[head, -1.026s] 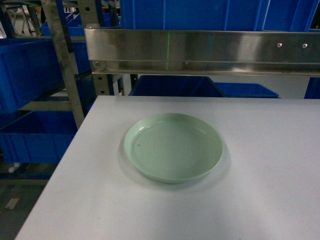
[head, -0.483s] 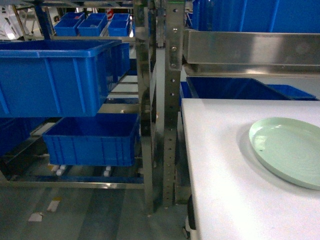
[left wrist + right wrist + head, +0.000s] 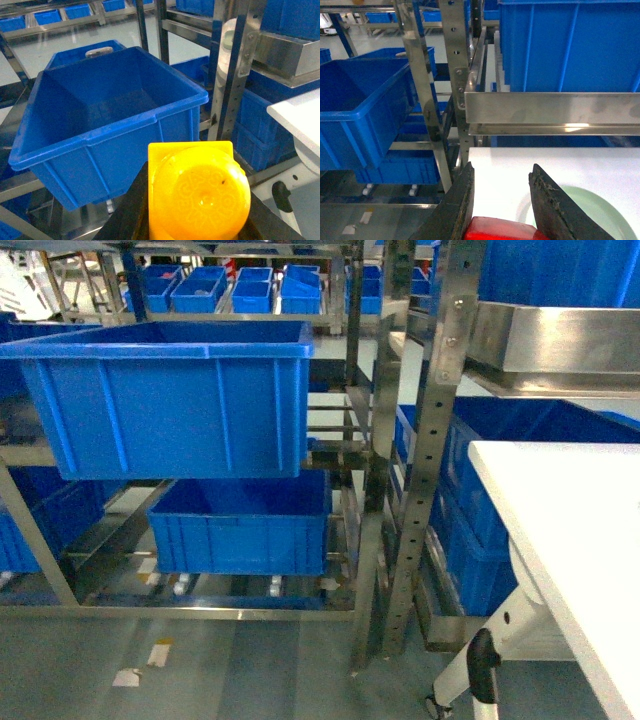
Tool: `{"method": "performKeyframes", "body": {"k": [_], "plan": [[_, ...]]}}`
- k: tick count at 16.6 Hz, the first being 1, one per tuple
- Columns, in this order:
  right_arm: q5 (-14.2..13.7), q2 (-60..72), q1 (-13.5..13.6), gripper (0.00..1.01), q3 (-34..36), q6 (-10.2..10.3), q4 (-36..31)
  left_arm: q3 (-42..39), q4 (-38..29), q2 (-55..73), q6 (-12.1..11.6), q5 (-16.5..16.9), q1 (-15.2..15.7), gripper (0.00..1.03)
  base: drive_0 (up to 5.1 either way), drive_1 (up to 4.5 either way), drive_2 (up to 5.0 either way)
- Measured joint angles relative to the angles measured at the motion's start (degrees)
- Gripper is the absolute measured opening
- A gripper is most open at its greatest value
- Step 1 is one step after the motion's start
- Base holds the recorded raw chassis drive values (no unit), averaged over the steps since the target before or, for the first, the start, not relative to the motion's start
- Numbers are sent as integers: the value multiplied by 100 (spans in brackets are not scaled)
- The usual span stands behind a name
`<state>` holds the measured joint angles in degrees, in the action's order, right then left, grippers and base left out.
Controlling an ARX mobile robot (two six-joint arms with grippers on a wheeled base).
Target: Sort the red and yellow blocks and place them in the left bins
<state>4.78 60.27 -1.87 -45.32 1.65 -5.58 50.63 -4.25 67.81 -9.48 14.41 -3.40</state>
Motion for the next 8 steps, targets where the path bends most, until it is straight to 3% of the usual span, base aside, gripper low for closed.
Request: {"method": "performKeyframes", "body": {"k": [8], "plan": [[2, 0, 0, 28, 0, 0, 4, 0, 11, 0, 0, -9, 2, 27, -503, 237, 237]]}}
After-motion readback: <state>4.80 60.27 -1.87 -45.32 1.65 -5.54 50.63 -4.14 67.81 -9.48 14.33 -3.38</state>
